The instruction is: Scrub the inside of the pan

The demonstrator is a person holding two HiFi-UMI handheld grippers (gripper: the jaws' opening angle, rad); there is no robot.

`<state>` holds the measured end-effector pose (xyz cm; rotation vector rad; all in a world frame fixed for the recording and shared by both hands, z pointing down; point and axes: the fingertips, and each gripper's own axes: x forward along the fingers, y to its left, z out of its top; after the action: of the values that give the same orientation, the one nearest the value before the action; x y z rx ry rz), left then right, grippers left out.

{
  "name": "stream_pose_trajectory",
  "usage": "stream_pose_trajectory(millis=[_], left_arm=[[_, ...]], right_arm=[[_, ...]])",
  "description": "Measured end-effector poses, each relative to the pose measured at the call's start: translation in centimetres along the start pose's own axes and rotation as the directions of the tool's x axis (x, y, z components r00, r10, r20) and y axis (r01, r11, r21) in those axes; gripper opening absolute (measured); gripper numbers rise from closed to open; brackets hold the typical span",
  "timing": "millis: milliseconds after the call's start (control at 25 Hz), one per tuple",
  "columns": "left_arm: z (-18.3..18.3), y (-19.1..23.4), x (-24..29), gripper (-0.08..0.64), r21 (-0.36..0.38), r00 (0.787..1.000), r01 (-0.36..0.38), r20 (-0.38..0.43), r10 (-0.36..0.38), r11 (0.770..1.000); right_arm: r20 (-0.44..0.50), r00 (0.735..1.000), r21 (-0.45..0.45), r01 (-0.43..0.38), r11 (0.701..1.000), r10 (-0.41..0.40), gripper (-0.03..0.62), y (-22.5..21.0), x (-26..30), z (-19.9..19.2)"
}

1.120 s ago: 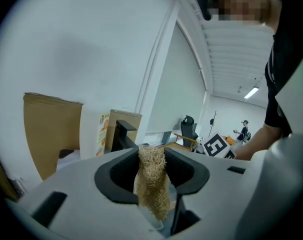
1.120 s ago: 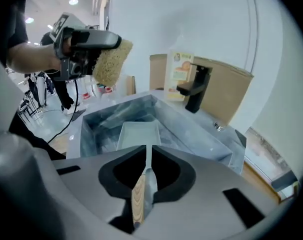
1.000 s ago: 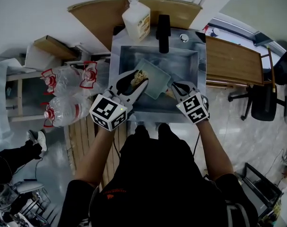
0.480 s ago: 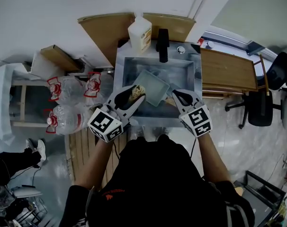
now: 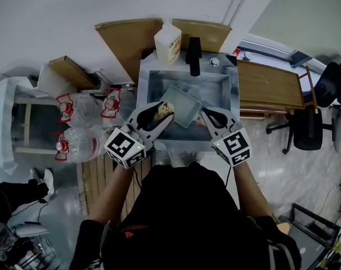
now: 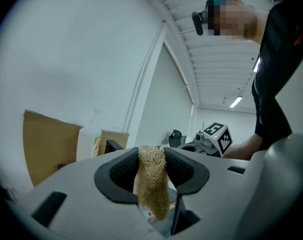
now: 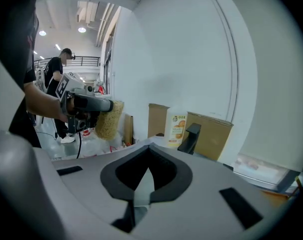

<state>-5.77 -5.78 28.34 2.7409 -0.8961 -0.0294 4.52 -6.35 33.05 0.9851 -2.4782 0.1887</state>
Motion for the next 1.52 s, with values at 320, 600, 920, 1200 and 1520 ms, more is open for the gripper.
stream_pose_trajectory(millis=[320,600,920,1200,1520], left_arm=[[0.1,0.6,0.3,0.161,-0.005,1.0,0.001,0.002,-0.001,1.0],[-0.1,1.0,0.9,0.161,-0.012,1.0,0.007,-0.002,-0.007,1.0],[-0.5,1.0,1.5,0.161,-0.016,1.0,0.01,-0.005,-0.01,1.0],[-0.5,0.5,2.0,0.161,-0.017,1.0,0.022,-0.009,-0.022,1.0],[-0.8,0.0,2.2,0.161,-0.019,1.0,0.026,-0.016,-0.027,0.999]], right_arm=[[0.001,1.0,-0.002,-0.001,1.0,0.001,0.005,0.0,0.6,0.5],[-0.006,1.0,-0.012,-0.003,1.0,0.003,0.005,-0.5,1.1,0.6],[-0.015,1.0,-0.006,-0.004,1.0,0.004,0.005,-1.0,1.5,0.4],[-0.017,1.0,-0.001,-0.004,1.0,0.004,0.005,-1.2,1.3,0.3],[-0.027,1.0,-0.001,0.0,1.0,0.0,0.005,-1.3,1.0,-0.2]])
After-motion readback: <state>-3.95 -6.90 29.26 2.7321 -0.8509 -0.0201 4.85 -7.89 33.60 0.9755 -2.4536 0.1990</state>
